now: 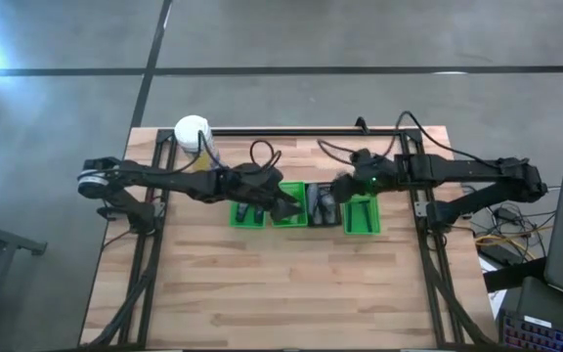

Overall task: Pick & Place Travel size toiletries
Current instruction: Put the blue razor into the right green bin

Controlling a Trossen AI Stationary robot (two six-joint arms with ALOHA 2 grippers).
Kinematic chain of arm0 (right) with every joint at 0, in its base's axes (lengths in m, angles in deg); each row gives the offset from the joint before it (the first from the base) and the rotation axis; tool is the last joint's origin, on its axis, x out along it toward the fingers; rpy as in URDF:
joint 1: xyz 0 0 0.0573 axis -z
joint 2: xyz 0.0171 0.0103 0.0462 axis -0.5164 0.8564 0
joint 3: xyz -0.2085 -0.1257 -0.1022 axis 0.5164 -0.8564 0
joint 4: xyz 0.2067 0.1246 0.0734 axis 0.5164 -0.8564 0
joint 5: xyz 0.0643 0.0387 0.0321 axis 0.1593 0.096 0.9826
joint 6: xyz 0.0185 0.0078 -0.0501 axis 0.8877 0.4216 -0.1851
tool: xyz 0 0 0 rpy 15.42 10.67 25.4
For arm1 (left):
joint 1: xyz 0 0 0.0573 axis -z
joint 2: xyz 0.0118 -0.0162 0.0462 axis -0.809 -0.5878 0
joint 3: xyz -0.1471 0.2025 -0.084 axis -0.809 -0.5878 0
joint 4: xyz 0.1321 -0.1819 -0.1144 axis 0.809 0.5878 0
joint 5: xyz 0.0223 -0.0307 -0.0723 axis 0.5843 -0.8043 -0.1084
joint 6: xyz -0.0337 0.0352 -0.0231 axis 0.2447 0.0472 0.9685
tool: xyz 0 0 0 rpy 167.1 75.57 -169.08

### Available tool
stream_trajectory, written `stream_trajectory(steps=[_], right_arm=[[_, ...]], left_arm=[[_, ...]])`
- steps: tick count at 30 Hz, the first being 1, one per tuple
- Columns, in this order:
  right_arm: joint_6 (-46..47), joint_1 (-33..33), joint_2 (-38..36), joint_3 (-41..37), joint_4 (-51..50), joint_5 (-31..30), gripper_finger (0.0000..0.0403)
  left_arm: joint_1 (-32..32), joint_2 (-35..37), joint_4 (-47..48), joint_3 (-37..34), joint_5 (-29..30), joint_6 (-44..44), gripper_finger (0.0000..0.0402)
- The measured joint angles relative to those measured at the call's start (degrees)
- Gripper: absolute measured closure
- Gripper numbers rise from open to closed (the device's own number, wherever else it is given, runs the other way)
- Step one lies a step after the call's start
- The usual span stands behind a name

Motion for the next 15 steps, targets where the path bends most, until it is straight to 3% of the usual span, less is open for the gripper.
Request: stream_trajectory(steps=[5, 15], right_arm=[[1.3, 4.5, -0.1, -1.7, -11.8, 2.5, 0.0362], [7.7, 9.7, 0.5, -16.4, -2.7, 12.2, 0.0355]], left_arm=[[0.1, 0.1, 4.9, -0.1, 0.8, -3.9, 0.0110], [-0.2, 0.2, 6.4, -0.1, 1.0, -8.7, 0.0112]])
